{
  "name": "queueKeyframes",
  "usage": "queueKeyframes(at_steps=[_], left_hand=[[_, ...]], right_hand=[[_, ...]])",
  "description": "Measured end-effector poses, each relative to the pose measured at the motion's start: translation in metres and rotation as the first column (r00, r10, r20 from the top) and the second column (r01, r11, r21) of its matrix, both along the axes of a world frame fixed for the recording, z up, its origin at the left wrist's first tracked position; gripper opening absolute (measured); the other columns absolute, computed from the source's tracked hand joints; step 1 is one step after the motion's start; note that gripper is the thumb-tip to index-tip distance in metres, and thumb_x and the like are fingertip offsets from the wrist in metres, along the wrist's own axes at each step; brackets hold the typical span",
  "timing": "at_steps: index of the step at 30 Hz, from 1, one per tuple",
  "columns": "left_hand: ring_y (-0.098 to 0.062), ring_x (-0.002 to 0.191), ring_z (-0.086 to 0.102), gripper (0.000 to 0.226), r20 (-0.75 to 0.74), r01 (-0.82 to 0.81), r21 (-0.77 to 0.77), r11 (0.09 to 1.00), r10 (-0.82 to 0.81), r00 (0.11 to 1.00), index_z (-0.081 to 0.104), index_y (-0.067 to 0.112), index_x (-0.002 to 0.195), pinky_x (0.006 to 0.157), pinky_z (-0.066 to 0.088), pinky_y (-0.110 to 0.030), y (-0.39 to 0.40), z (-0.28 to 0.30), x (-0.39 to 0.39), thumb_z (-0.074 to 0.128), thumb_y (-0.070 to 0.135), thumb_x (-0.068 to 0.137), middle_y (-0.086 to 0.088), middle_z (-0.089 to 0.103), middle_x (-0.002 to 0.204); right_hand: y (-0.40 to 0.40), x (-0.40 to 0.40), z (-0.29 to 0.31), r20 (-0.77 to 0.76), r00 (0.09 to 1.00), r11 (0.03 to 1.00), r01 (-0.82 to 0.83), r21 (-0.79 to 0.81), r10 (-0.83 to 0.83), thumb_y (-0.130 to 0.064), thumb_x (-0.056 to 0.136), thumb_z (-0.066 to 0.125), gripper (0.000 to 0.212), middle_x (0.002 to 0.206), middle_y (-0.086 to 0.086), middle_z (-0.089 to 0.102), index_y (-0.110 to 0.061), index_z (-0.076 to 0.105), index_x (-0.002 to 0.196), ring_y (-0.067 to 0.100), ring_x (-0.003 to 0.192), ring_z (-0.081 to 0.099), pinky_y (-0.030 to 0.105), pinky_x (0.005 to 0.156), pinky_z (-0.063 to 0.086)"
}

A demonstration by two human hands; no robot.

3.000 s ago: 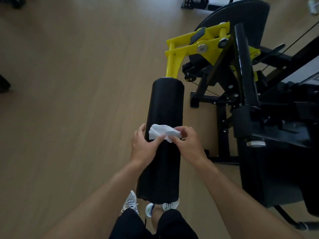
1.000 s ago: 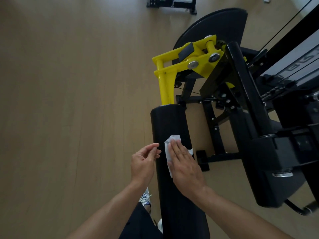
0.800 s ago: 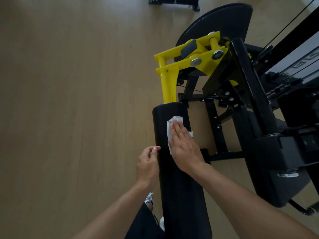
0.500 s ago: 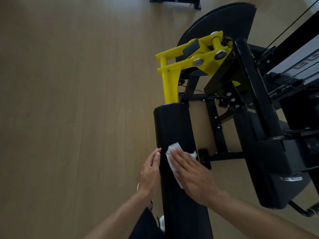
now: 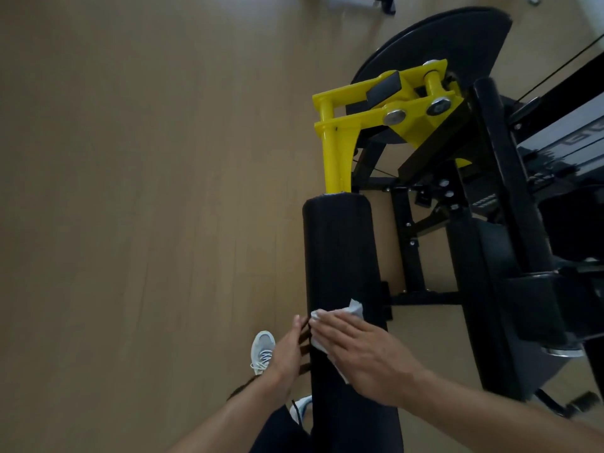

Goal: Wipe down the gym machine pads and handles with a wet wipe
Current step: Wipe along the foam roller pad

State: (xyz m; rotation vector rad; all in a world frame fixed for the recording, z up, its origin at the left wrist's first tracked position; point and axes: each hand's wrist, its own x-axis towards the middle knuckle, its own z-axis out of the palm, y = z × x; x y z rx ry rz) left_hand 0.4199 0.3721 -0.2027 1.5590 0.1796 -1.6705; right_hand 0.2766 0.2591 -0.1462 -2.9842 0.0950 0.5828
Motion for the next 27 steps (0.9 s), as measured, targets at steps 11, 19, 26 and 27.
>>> queueKeyframes(at_steps=[11, 19, 26, 27], left_hand=[[-0.011, 0.122, 0.059, 0.043, -0.108, 0.025, -0.049, 0.998, -0.03, 0.994, 0.052, 0.035, 0.143, 0.091, 0.05, -0.029, 0.018, -0.004, -0.014, 0.043, 0.052, 0.104, 0.01, 0.062, 0.136], [-0.018, 0.094, 0.07, 0.033, -0.074, -0.179, 0.089, 0.98, 0.186, 0.98, 0.073, 0.021, 0.106, 0.075, 0.051, -0.032, 0.048, -0.009, -0.056, 0.044, 0.038, 0.107, -0.001, 0.078, 0.102], [-0.025, 0.076, 0.072, 0.038, 0.016, -0.339, 0.114, 0.934, 0.339, 0.941, 0.074, 0.005, 0.104, 0.074, 0.056, -0.036, 0.066, -0.009, -0.089, 0.051, 0.035, 0.104, -0.011, 0.077, 0.084], [-0.025, 0.081, 0.072, 0.033, 0.075, -0.363, 0.113, 0.925, 0.356, 0.931, 0.074, 0.008, 0.108, 0.076, 0.055, -0.037, 0.069, -0.007, -0.094, 0.052, 0.034, 0.103, -0.009, 0.077, 0.087]], right_hand=[[-0.141, 0.138, 0.0, 0.014, 0.987, 0.976, 0.159, -0.147, -0.158, -0.021, 0.108, 0.029, 0.055, 0.171, 0.008, 0.011, -0.008, 0.019, 0.161, 0.021, 0.159, 0.0, 0.037, 0.129, -0.003], [-0.006, -0.003, 0.01, -0.083, 0.971, 0.952, -0.2, 0.233, 0.224, -0.028, 0.1, 0.035, 0.062, 0.169, 0.004, 0.016, -0.014, 0.024, 0.16, 0.015, 0.157, 0.002, 0.036, 0.124, -0.011], [0.03, -0.06, -0.018, 0.07, 0.854, 0.822, -0.516, 0.242, 0.516, -0.026, 0.1, 0.05, 0.056, 0.164, 0.003, 0.035, -0.014, 0.043, 0.154, 0.016, 0.156, 0.02, 0.035, 0.129, 0.007], [0.017, -0.043, -0.009, 0.098, 0.892, 0.864, -0.452, 0.223, 0.441, -0.024, 0.099, 0.045, 0.054, 0.163, 0.004, 0.036, -0.013, 0.045, 0.152, 0.018, 0.156, 0.021, 0.036, 0.129, 0.006]])
